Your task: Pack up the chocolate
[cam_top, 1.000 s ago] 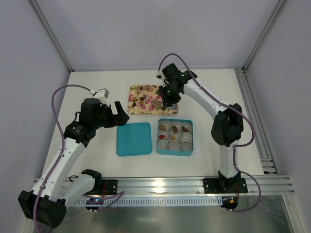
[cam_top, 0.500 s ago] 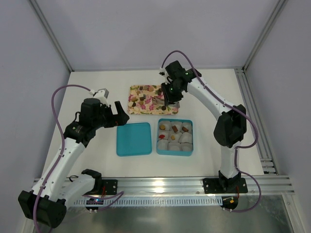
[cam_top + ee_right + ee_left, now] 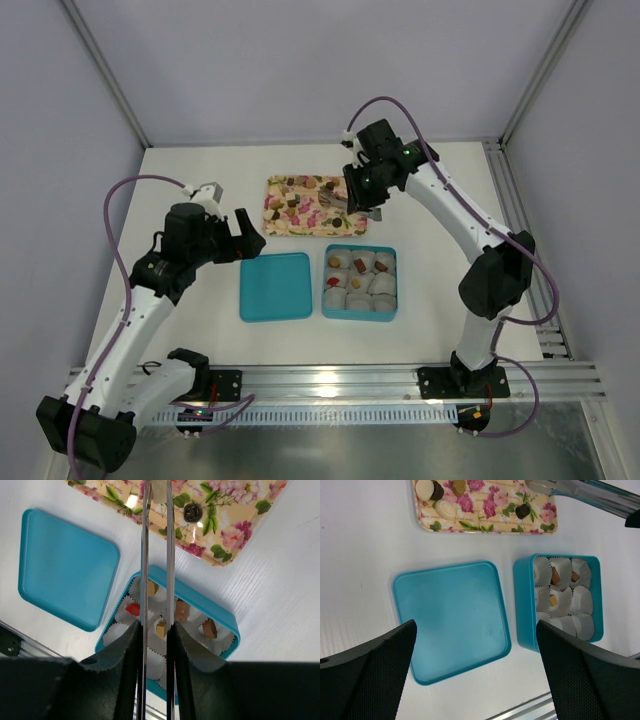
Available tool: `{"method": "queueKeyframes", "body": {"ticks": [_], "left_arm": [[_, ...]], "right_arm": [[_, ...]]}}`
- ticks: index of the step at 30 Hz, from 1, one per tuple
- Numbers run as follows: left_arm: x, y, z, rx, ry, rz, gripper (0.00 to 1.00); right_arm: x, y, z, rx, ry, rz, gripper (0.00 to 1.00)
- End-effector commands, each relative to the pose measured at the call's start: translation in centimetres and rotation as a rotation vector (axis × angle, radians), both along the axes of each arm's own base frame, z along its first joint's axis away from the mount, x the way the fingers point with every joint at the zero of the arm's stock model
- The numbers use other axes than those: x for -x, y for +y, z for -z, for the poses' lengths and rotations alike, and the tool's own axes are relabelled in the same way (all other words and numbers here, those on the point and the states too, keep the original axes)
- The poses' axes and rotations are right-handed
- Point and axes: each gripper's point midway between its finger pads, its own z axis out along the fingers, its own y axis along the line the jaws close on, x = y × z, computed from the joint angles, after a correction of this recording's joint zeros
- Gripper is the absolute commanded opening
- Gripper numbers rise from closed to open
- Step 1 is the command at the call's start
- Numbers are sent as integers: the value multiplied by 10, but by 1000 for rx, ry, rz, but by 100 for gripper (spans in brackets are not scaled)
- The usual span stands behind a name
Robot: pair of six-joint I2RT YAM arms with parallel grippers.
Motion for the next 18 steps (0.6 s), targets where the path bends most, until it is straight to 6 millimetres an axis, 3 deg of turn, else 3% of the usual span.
{"method": "queueKeyframes", "body": {"ticks": [1, 6, 8, 9, 12, 18], "left_arm": [[0, 1, -8, 5, -34, -1, 100], [0, 0, -10, 12, -36, 6, 100], [0, 0, -11, 13, -39, 6, 100], [0, 0, -11, 14, -40, 6, 100], [1, -1, -11, 15, -42, 7, 100], [1, -2, -12, 20, -43, 13, 100]], "right_arm": [[13, -6, -40, -69, -69, 14, 32], [41, -22, -55, -86, -83, 32, 32], [55, -30, -50, -67, -55, 36, 32], [62, -35, -59, -79, -74, 46, 32], [82, -49, -61, -72, -78, 69, 32], [120, -74, -50, -47, -44, 103, 32]]}}
